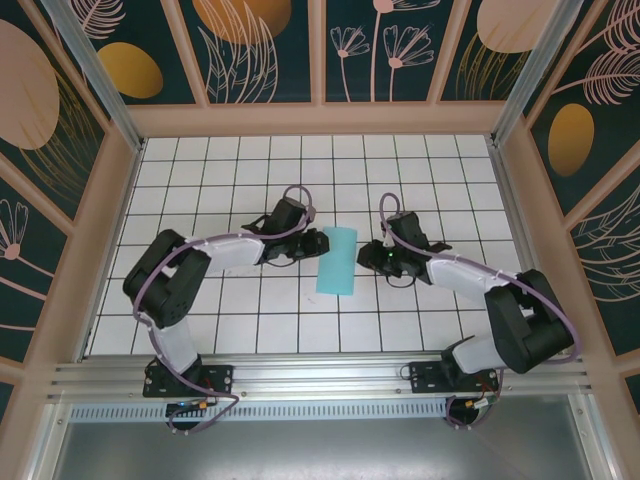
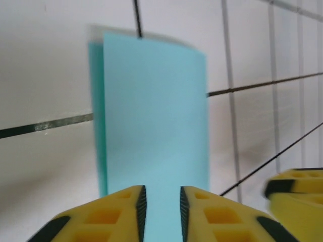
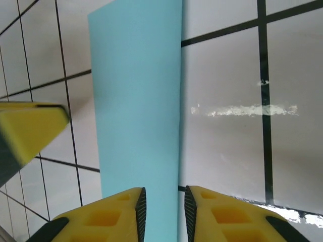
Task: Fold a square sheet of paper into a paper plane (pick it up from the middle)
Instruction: Fold the square sheet of paper in half at the center of the table.
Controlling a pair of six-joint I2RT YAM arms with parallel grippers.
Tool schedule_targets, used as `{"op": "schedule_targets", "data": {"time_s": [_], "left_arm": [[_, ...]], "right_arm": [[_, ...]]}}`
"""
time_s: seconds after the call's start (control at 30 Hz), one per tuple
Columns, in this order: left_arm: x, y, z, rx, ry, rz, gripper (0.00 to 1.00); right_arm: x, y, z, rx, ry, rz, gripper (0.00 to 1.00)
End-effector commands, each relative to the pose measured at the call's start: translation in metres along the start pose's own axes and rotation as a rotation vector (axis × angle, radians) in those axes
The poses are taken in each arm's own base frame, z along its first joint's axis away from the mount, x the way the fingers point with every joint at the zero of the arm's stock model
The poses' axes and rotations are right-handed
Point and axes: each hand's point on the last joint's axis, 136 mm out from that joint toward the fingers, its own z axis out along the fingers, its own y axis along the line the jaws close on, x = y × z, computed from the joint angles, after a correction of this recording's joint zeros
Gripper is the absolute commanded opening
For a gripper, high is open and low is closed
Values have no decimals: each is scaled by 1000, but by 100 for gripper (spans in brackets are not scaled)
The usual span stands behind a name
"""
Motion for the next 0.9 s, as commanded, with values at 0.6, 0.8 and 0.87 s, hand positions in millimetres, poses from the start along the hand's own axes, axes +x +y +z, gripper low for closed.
{"op": "schedule_targets", "data": {"time_s": [0.6, 0.8, 0.87], "left_arm": [[-3, 17, -5, 61, -54, -114, 50], [-21, 18, 11, 119, -12, -91, 52], [-29, 17, 15, 118, -7, -80, 52]], "right_arm": [[-8, 14, 28, -24, 1, 28, 35], [-8, 16, 28, -42, -6, 43, 35], [-8, 15, 29, -43, -1, 46, 35]]}}
